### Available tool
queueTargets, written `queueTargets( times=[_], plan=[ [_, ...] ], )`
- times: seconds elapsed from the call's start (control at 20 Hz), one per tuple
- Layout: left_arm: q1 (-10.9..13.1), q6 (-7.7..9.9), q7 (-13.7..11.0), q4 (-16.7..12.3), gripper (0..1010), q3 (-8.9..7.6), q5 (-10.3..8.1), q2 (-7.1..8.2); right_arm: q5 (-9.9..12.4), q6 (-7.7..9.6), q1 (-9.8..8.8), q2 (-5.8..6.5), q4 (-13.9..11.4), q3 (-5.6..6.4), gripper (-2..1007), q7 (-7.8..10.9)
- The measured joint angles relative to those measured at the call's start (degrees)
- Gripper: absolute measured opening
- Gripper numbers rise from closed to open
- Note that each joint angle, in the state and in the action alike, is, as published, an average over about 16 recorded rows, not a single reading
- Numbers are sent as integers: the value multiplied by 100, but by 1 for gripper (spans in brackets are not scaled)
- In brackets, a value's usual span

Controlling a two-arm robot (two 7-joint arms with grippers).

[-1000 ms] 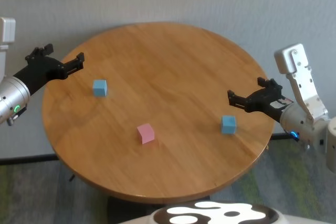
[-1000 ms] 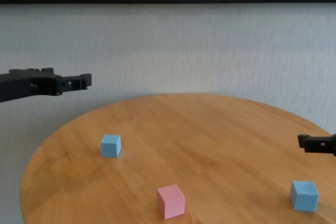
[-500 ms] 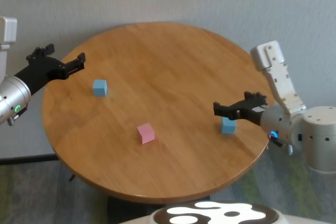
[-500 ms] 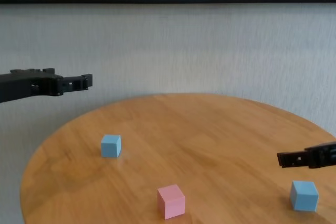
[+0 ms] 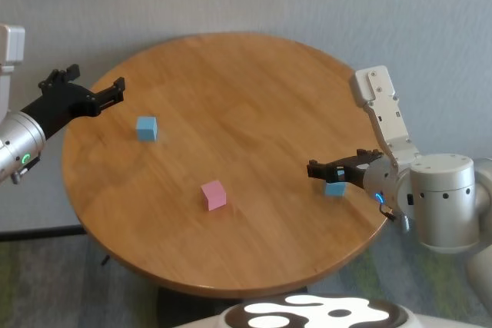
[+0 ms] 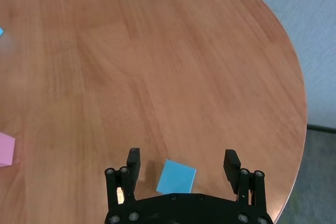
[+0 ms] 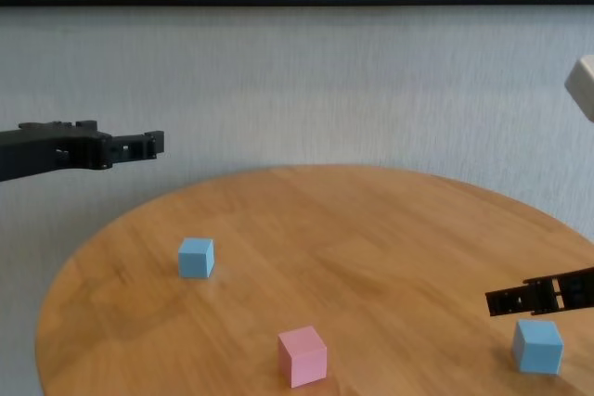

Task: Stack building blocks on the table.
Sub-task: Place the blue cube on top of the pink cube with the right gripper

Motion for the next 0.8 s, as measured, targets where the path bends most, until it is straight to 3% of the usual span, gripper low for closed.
queueTargets(
  times=[0.35,0.8],
  plan=[
    [-3,3,0,-2,1000,3,0,0,-61,445,25,-339,123,127,1006,-334],
    [-5,6,0,-3,1000,6,0,0,-127,702,70,-542,295,229,1005,-430]
  ],
)
